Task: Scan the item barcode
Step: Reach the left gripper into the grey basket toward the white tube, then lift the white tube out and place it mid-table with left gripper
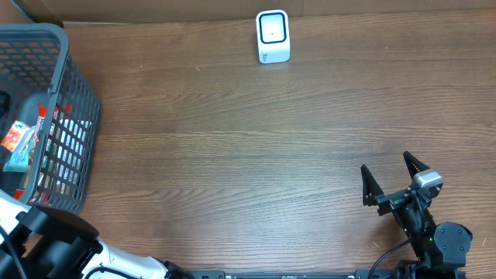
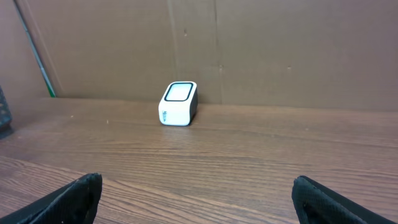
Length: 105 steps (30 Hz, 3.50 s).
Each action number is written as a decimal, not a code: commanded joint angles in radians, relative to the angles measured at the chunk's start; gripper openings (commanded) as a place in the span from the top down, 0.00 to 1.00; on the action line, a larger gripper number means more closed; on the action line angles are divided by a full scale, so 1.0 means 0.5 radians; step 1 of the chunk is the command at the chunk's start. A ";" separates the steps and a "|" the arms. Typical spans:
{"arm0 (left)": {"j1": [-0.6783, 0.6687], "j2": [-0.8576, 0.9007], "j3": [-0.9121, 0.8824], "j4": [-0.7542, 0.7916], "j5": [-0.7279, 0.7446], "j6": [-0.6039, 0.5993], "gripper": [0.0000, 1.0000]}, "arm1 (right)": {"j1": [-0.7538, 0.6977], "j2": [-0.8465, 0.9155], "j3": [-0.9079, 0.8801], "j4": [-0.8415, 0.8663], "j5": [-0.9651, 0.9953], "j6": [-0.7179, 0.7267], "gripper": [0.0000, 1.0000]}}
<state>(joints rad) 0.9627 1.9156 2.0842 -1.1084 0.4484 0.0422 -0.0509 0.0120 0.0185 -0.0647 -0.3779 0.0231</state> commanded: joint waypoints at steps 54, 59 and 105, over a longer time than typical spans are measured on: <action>-0.301 0.864 0.014 -0.300 -0.491 0.263 0.96 | 0.010 -0.018 -0.008 0.001 -0.025 0.008 0.00; -0.300 0.816 0.526 -0.522 -0.484 0.112 0.96 | 0.010 -0.018 -0.008 0.005 -0.024 0.007 0.00; -2.528 0.283 -0.997 0.534 0.581 -0.597 0.96 | 0.010 -0.018 -0.008 0.000 -0.018 0.008 0.00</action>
<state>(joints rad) -0.2604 2.0785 1.6779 -0.9237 0.6846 -0.1318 -0.0505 0.0113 0.0185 -0.0692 -0.3882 0.0223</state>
